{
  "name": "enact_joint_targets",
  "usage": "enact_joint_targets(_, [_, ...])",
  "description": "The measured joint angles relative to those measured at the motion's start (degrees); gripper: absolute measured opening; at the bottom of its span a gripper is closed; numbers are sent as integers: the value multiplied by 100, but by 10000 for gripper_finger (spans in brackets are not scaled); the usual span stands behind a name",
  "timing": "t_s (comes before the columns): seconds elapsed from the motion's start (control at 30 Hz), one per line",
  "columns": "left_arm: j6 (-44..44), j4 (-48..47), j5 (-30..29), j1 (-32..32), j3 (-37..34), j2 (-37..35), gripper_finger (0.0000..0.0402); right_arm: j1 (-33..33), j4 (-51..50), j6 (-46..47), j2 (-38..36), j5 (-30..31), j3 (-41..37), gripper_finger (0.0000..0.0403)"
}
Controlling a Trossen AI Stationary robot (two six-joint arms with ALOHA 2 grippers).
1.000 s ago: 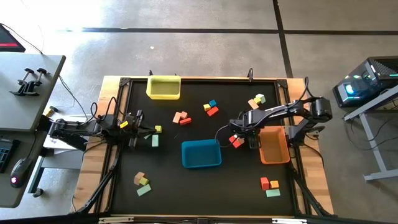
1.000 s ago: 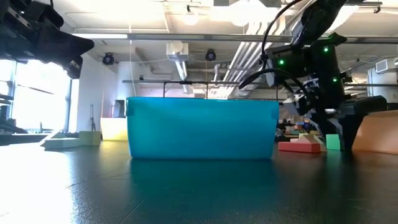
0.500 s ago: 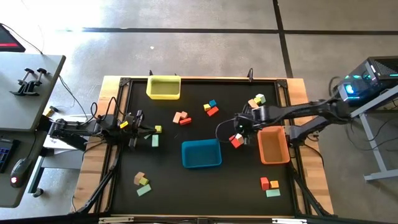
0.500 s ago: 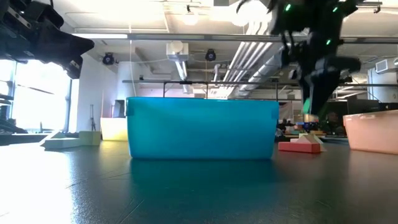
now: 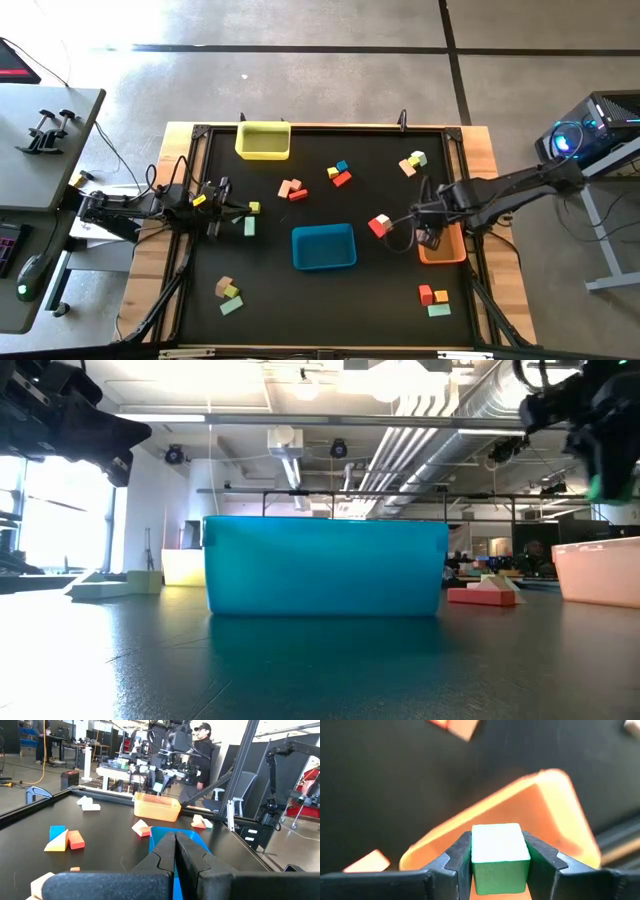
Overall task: Sort blocks by size
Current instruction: Put the green square block into the orange bin
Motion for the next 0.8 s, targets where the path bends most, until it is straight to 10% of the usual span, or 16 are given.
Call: enact_joint_targets(0.8, [7,-37,0,0,0,2,0,276,-162,-488,1161,-364,-71,128])
